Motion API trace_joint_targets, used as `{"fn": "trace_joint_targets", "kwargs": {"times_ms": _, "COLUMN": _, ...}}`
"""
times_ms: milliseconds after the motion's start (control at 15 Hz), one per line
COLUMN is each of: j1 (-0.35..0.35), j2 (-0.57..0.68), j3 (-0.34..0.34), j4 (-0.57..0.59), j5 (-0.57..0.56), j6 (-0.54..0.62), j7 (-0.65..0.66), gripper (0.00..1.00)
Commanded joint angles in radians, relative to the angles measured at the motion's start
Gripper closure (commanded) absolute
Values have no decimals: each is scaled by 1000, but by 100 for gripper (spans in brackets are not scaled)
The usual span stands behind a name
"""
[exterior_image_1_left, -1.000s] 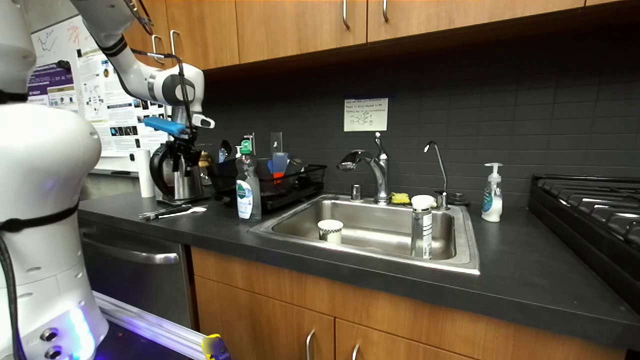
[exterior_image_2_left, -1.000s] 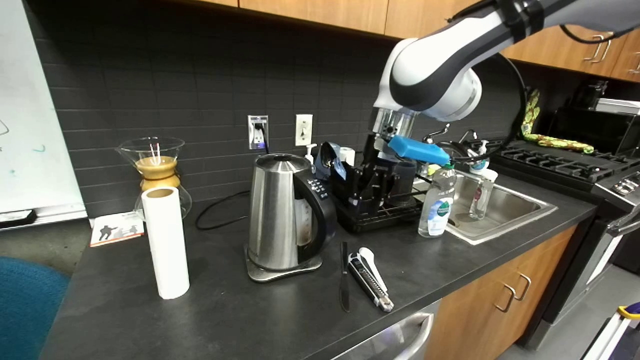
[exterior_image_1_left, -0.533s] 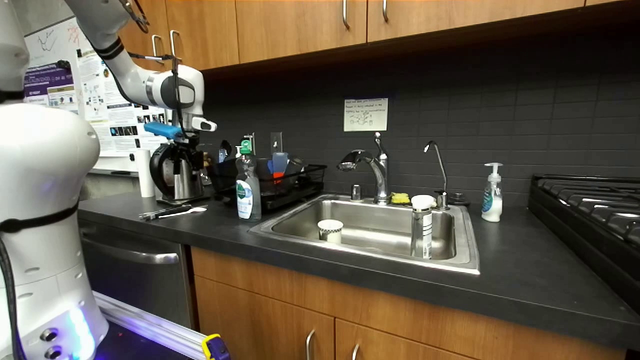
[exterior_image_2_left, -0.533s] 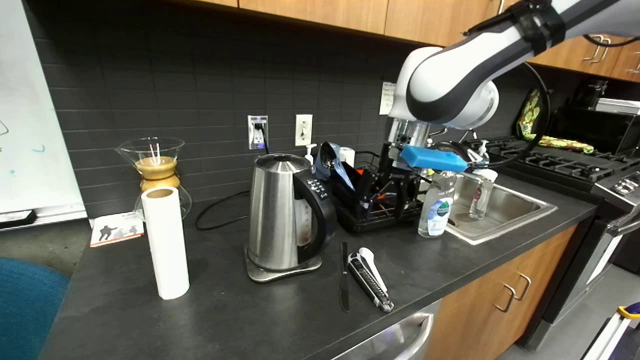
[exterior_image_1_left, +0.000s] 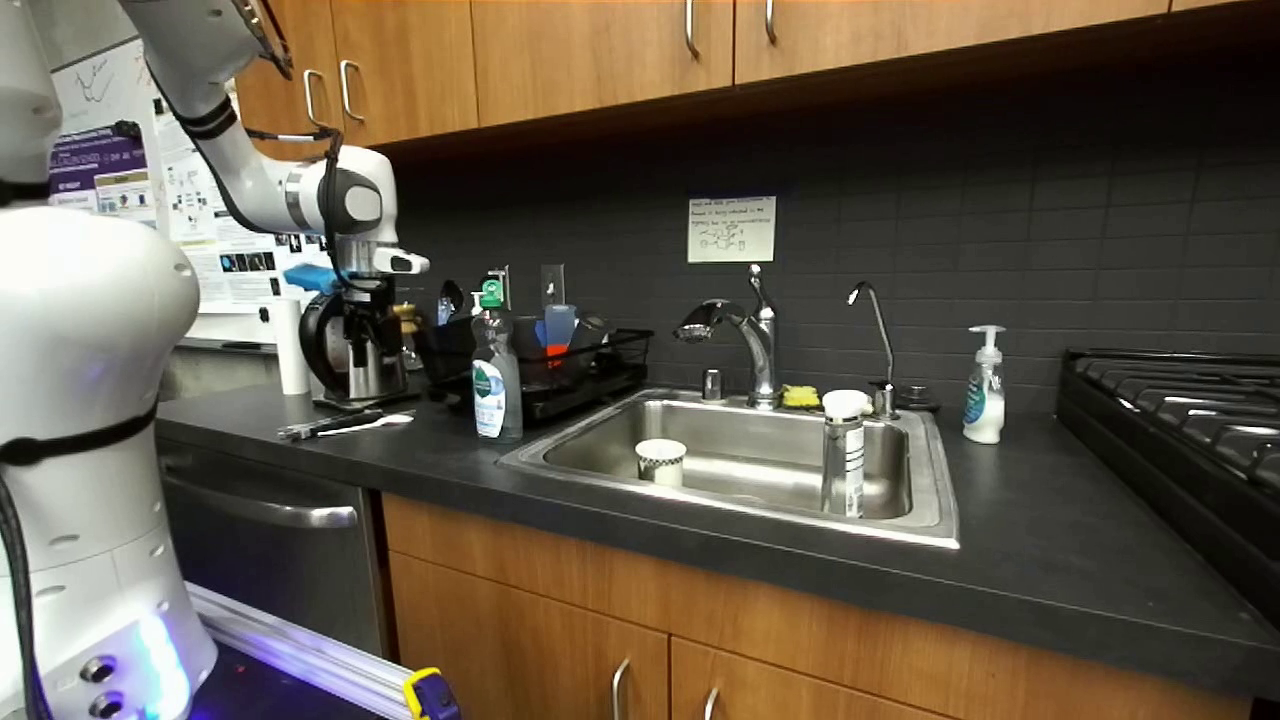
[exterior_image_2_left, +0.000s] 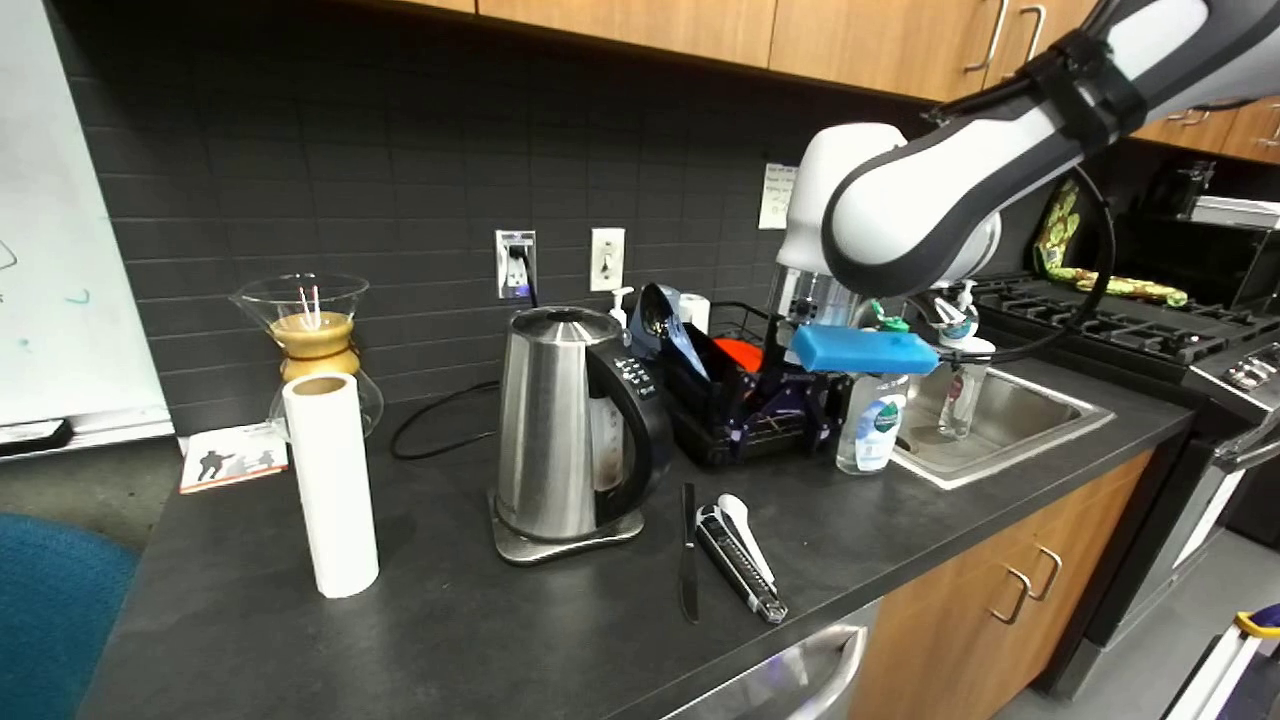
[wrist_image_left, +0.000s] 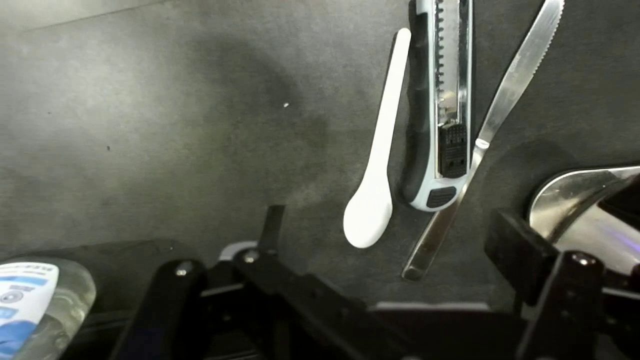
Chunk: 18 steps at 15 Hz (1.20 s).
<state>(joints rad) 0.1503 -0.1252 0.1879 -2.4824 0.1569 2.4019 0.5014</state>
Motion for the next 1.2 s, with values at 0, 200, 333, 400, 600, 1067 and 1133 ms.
{"fn": "trace_joint_targets", "kwargs": {"times_ms": 0, "j1": -6, "j2": 41, "j3": 23, "j4": -5, "j5": -59, "j6": 46, "j7": 117, "gripper": 0}}
{"fn": "trace_joint_targets", "kwargs": {"times_ms": 200, "j1": 3, "j2": 82, "j3": 30, "j4": -3, "j5": -93, "j6": 53, "j7": 189, "gripper": 0}}
{"fn": "trace_joint_targets", "kwargs": {"times_ms": 333, "j1": 13, "j2": 111, "j3": 31, "j4": -3, "j5": -102, "j6": 64, "j7": 218, "gripper": 0}}
{"fn": "trace_joint_targets", "kwargs": {"times_ms": 400, "j1": 16, "j2": 126, "j3": 30, "j4": -2, "j5": -103, "j6": 72, "j7": 228, "gripper": 0}}
{"fn": "trace_joint_targets", "kwargs": {"times_ms": 600, "j1": 33, "j2": 159, "j3": 27, "j4": -4, "j5": -91, "j6": 92, "j7": 245, "gripper": 0}}
{"fn": "trace_joint_targets", "kwargs": {"times_ms": 1067, "j1": 43, "j2": 169, "j3": 21, "j4": -22, "j5": -26, "j6": 138, "j7": 217, "gripper": 0}}
{"fn": "trace_joint_targets", "kwargs": {"times_ms": 1133, "j1": 41, "j2": 158, "j3": 21, "j4": -29, "j5": -4, "j6": 145, "j7": 201, "gripper": 0}}
